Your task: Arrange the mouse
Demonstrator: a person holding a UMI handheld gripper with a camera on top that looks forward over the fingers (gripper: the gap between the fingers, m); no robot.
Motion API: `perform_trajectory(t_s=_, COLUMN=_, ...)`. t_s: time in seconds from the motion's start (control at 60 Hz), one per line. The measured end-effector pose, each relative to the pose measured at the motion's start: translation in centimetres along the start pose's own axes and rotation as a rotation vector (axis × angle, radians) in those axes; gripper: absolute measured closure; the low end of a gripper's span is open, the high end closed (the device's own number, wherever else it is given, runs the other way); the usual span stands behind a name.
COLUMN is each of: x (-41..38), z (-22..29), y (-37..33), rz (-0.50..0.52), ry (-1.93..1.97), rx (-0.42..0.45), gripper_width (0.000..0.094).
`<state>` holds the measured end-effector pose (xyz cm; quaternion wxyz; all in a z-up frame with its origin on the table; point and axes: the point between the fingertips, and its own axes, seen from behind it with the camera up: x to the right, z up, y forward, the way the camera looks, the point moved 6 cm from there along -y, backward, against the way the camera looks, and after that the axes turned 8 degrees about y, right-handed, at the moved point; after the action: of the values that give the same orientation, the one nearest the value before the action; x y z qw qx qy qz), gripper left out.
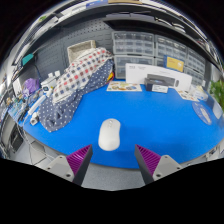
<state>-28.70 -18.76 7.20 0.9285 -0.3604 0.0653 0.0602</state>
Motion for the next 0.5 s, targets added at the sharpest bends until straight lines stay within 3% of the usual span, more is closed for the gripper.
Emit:
perform_trajectory(t_s=0.233, x=-2.8, z=2.8, y=6.7, rz=-0.032, ry=-0.008, rx=-0.016, gripper_width=0.0093)
perform_trajectory(t_s=0.4, x=-2.1, z=2.3, y=9.3, rz=-0.071, ry=-0.026, rx=-0.088, gripper_width=0.0262)
perform_trajectory(t_s=0.417, x=-2.0, z=2.1, y=9.5, rz=-0.072, ry=-0.029, rx=-0.101, gripper_width=0.033)
perform_trajectory(t_s=0.45, x=-1.9, z=2.2, y=9.6, rz=-0.063, ry=-0.033, rx=-0.098, gripper_width=0.0329)
perform_trajectory(t_s=0.467, x=-1.9, z=2.3, y=9.6, rz=-0.063, ry=-0.03, rx=-0.095, gripper_width=0.04)
perform_trajectory(t_s=0.5, x=-1.8, z=2.2, y=9.7, rz=-0.055, ry=-0.024, rx=-0.096, gripper_width=0.0434)
